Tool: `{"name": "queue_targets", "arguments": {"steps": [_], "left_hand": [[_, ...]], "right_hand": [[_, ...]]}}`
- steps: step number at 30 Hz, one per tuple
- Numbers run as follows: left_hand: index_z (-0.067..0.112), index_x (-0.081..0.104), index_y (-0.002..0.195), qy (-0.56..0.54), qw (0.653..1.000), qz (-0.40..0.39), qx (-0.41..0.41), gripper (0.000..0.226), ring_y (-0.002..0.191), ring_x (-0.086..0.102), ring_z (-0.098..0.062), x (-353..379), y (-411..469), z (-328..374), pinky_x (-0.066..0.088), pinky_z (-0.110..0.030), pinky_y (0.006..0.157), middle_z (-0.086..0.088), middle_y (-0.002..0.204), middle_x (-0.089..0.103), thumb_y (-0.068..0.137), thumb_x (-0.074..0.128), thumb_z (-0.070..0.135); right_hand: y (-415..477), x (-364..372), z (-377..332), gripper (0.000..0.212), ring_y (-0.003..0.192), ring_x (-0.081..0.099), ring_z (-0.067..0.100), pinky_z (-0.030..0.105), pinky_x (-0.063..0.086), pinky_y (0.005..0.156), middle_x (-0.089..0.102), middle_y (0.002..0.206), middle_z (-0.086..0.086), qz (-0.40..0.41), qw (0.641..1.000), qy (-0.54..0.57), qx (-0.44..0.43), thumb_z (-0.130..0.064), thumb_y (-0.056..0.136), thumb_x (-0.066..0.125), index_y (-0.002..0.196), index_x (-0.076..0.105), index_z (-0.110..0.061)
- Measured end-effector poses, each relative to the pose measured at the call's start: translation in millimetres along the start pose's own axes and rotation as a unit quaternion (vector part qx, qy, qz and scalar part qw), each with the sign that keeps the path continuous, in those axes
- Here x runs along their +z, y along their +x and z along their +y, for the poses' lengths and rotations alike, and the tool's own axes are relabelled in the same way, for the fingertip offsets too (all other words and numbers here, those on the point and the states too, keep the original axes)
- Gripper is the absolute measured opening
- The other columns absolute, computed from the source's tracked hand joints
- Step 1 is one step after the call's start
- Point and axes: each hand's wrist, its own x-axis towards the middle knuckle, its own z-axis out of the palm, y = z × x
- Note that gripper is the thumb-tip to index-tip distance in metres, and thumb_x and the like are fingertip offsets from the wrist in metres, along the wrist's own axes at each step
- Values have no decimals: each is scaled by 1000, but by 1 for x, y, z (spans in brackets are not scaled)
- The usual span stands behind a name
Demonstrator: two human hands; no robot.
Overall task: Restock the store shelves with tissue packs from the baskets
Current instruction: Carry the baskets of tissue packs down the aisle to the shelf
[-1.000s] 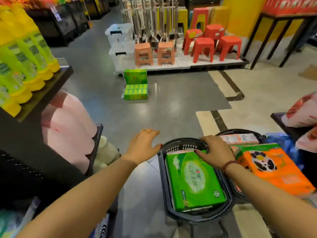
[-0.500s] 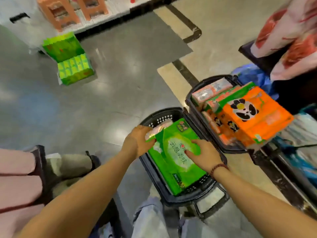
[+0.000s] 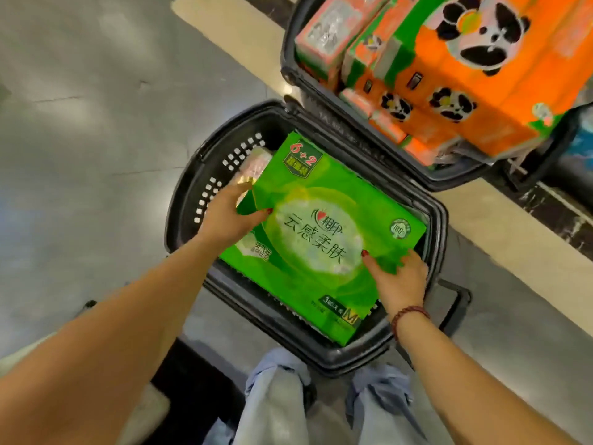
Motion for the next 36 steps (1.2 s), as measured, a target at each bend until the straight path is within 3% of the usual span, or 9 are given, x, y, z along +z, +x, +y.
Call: {"name": "queue_targets", "arguments": {"steps": [4,5,8,11,14,19,26,32,36], "left_hand": [[25,57,127,-51,999,-11,-8,58,102,59,6,20,26,-17,42,-8,86,13,116,64,75,78,41],[31,58,119,-62,998,-12,-3,49,90,60,15,22,29,-20,43,-3,77,21,104,64,75,78,40],[39,58,105,-88,995,-36,-14,40,82,64,10,26,34,-26,50,-9,72,21,96,67,71,79,44],[42,59,94,-122,990,-56,-40,42,74,65,12,27,38,-27,49,-4,60,21,88,68,58,76,56],[45,58,91,-137,988,-60,-49,46,75,67,8,27,39,-25,53,-11,64,23,83,69,52,76,60],[40,62,97,-139,988,-41,-60,56,94,69,-17,26,28,-20,56,-43,87,7,101,72,51,77,67],[36,68,105,-162,983,30,-77,77,97,68,-16,-5,-22,3,52,-45,94,11,100,73,41,74,78],[47,68,89,-197,979,42,-40,45,84,71,-13,-50,-93,68,56,-47,84,18,87,74,52,76,70],[40,69,87,-228,972,53,-4,40,82,71,-9,-69,-138,121,57,-44,84,18,85,74,56,79,63]], "right_hand": [[17,14,17,93,112,52,19,42,46,101,44,137,13,121,986,110,17,-39,68,83,141,39,-3],[19,17,22,85,109,54,17,40,48,99,49,134,13,119,984,128,14,-37,68,83,136,46,-4],[19,29,33,58,100,64,17,39,53,92,65,118,7,69,977,199,25,-27,72,82,121,57,-12],[22,36,38,75,99,66,15,40,54,90,67,114,-1,18,959,269,82,-33,62,85,127,53,-15],[23,37,40,79,94,69,8,33,56,80,70,108,-7,-19,940,324,106,-39,50,84,123,58,-22],[17,30,35,68,84,70,3,26,59,67,71,101,-9,-31,928,356,107,-30,56,83,119,60,-23],[-22,-10,5,77,103,67,20,49,52,93,70,113,0,-43,934,344,87,-33,51,85,122,60,-19],[-83,-91,-40,50,100,67,20,46,53,91,70,110,1,-35,945,324,18,-19,68,83,113,63,-20],[-123,-154,-64,58,95,68,17,43,56,86,70,108,1,-12,950,312,-13,-22,66,84,119,61,-14]]}}
